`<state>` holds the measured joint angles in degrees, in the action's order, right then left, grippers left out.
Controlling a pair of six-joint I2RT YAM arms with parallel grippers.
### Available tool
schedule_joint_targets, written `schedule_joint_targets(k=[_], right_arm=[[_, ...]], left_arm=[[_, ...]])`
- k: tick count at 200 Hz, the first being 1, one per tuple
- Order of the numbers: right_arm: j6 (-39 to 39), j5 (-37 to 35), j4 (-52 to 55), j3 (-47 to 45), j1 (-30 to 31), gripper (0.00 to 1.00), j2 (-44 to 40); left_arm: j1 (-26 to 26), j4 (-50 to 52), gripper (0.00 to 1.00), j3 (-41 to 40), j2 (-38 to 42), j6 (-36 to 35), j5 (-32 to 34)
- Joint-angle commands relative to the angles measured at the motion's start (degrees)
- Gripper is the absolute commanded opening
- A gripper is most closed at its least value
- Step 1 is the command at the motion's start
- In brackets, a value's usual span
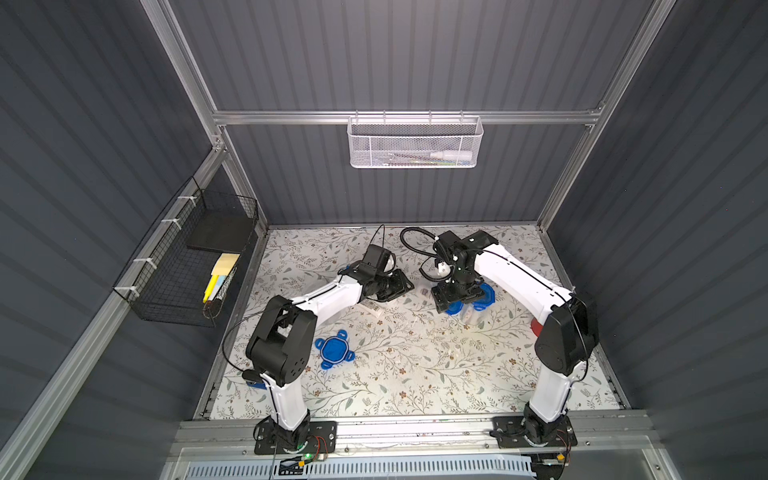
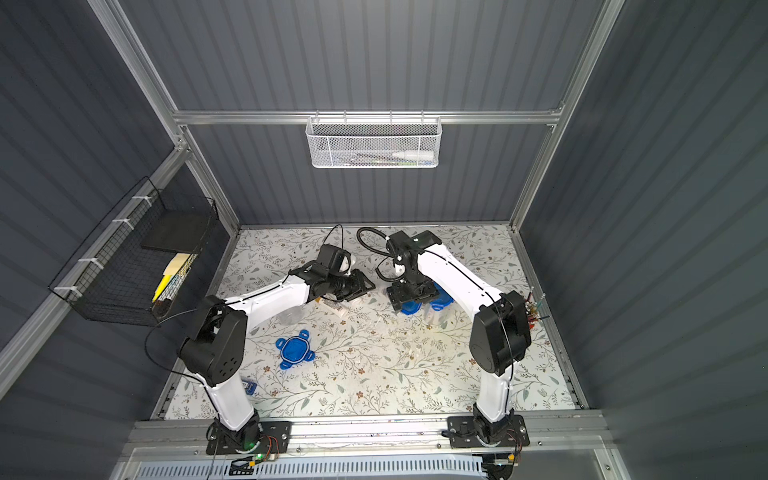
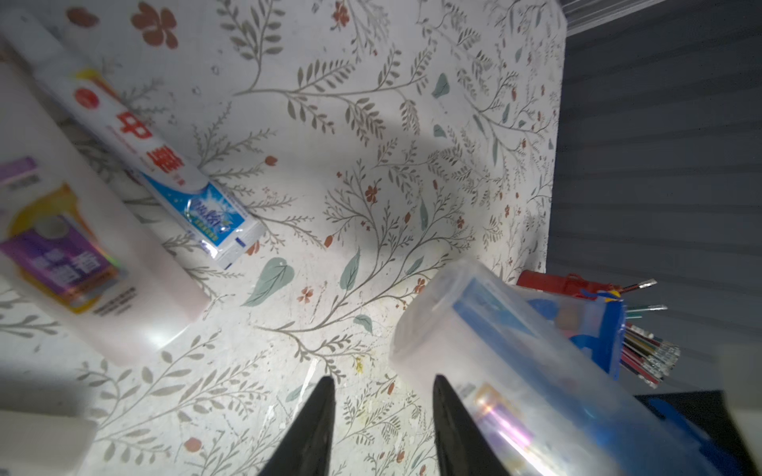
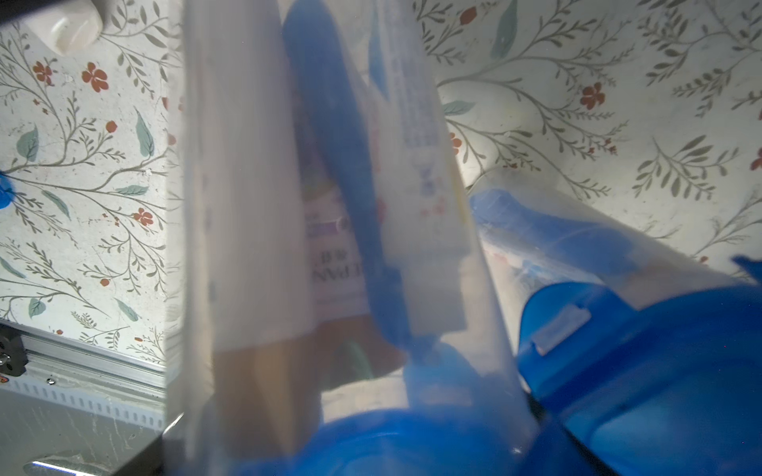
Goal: Take out toiletry kits
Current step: Place the container at the center of the board.
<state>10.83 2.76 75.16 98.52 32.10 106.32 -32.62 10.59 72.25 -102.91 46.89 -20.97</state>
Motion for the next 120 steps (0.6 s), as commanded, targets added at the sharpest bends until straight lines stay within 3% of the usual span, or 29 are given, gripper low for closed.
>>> schedule_joint_targets(k=[1, 46, 120], right_arm=[[-1.3, -0.9, 1.0, 2.7, 0.2, 0.86, -0.1], [-1.5, -1.5, 2.4, 4.9, 0.2, 0.86, 2.6], [-1.1, 1.1, 2.9, 8.2, 0.4, 0.91, 6.3]], left_arm=[[-0.3, -1.2, 0.37, -0.1, 1.1, 0.1, 1.6], [-1.1, -6.2, 0.23, -2.2, -1.0, 2.6, -2.3], [-3.4, -10.2, 0.20, -1.7, -7.7, 4.4, -5.5]])
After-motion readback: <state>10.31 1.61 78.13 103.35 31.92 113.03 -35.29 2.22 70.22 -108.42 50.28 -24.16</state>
